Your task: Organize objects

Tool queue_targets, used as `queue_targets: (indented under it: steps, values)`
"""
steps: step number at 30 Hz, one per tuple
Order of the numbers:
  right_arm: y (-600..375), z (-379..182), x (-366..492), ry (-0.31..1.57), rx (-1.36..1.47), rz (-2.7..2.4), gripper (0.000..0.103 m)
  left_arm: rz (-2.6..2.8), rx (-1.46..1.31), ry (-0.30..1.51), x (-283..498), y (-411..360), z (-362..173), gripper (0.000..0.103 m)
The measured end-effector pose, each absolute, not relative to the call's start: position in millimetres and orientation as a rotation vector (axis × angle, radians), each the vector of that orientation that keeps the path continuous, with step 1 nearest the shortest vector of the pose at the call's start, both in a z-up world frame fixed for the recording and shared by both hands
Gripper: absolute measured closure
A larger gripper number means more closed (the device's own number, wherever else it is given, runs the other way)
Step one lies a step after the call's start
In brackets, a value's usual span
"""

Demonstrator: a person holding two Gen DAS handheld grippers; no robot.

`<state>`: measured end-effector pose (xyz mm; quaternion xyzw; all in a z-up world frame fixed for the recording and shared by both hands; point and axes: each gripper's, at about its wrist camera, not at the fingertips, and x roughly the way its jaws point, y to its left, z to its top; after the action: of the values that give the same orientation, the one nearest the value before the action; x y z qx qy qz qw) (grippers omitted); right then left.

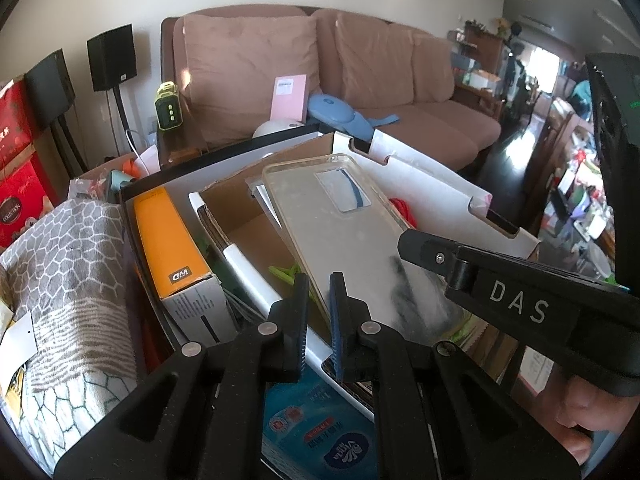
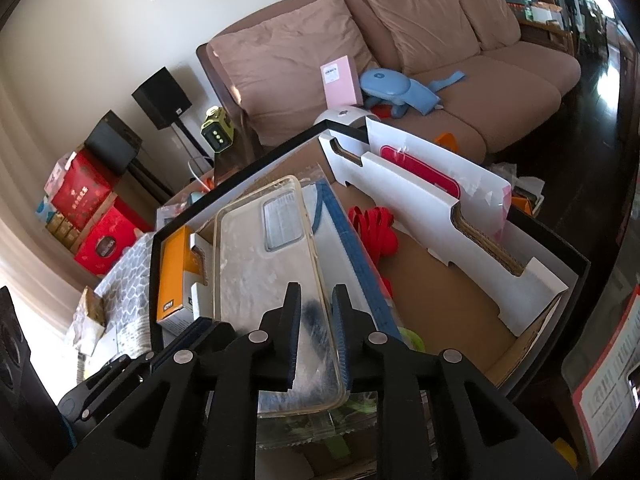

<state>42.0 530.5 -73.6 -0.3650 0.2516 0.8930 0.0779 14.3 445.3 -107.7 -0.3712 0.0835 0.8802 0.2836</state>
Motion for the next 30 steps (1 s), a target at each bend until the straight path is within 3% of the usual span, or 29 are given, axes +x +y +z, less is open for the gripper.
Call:
queue_targets:
  steps: [30]
  values:
    - [540.0, -74.1, 46.7, 0.772, -1.071, 2.651, 0.075, 2.322, -1.009, 0.237, 24.8, 456.5, -112.1, 0.09]
